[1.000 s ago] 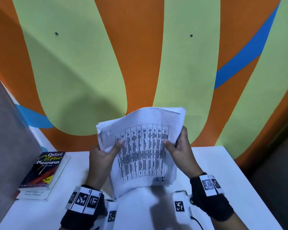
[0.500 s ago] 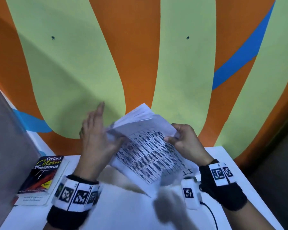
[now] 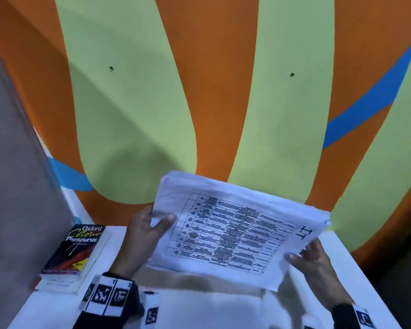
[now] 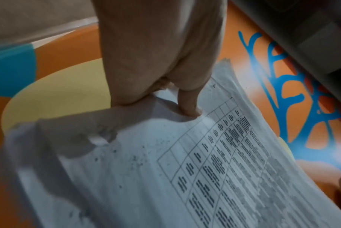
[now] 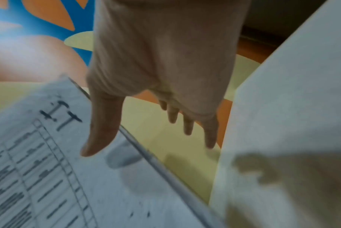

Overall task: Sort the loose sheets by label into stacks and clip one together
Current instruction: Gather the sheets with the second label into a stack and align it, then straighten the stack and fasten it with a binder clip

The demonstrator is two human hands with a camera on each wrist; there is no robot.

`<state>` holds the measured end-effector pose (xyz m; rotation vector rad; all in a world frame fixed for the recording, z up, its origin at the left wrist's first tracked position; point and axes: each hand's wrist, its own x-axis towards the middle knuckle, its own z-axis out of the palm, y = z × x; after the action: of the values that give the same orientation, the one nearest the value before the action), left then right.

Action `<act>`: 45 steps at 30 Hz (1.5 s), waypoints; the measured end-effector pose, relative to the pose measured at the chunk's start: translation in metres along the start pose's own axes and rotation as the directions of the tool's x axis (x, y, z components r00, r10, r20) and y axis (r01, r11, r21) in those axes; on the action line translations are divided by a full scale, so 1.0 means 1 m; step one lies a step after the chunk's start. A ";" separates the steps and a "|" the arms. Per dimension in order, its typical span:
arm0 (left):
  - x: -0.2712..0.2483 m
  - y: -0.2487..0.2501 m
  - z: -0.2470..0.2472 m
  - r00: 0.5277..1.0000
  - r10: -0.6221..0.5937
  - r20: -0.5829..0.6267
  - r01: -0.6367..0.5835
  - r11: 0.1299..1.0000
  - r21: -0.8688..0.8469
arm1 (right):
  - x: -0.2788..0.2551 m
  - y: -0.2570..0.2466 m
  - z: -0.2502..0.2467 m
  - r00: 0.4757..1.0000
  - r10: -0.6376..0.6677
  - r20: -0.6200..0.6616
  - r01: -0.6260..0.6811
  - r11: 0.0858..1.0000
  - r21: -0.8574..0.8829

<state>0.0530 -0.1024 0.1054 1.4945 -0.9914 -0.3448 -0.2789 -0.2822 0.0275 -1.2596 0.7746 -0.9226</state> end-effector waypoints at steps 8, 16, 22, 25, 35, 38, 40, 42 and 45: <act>-0.017 -0.027 0.014 0.980 0.011 -0.200 0.008 0.996 0.093 | 0.003 -0.025 0.041 0.942 -0.295 -0.162 0.261 0.944 -0.202; -0.048 -0.076 0.023 0.956 -0.236 -0.175 0.229 0.971 -0.062 | -0.012 0.032 0.045 0.970 -0.211 -0.120 0.166 0.936 -0.310; -0.047 -0.088 0.025 0.944 -0.276 -0.181 0.259 0.959 -0.114 | -0.014 0.035 0.041 0.962 -0.216 -0.165 0.154 0.934 -0.321; -0.049 -0.084 0.021 0.965 -0.187 -0.184 0.184 0.982 -0.034 | -0.012 0.035 0.034 0.965 -0.219 -0.144 0.169 0.940 -0.297; -0.043 -0.080 0.015 0.974 -0.149 -0.173 0.128 0.984 -0.127 | -0.005 0.028 0.036 0.960 -0.257 -0.112 0.204 0.915 -0.347; -0.043 -0.093 0.015 0.973 -0.199 -0.118 0.191 0.979 -0.075 | -0.004 0.035 0.040 0.962 -0.222 -0.156 0.149 0.913 -0.379; -0.041 -0.090 0.015 0.971 -0.187 -0.146 0.177 0.981 -0.078 | -0.005 0.030 0.045 0.952 -0.258 -0.162 0.180 0.905 -0.385; -0.038 -0.088 0.013 0.971 -0.162 -0.175 0.145 0.984 -0.107 | -0.005 0.022 0.045 0.949 -0.279 -0.150 0.209 0.907 -0.366; -0.037 -0.095 0.011 0.975 -0.169 -0.146 0.151 0.981 -0.125 | -0.007 0.019 0.050 0.962 -0.244 -0.124 0.185 0.914 -0.362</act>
<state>0.0589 -0.0935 0.0031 1.4777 -0.7174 -0.3866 -0.2355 -0.2530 0.0168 -1.6176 0.9752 -1.1138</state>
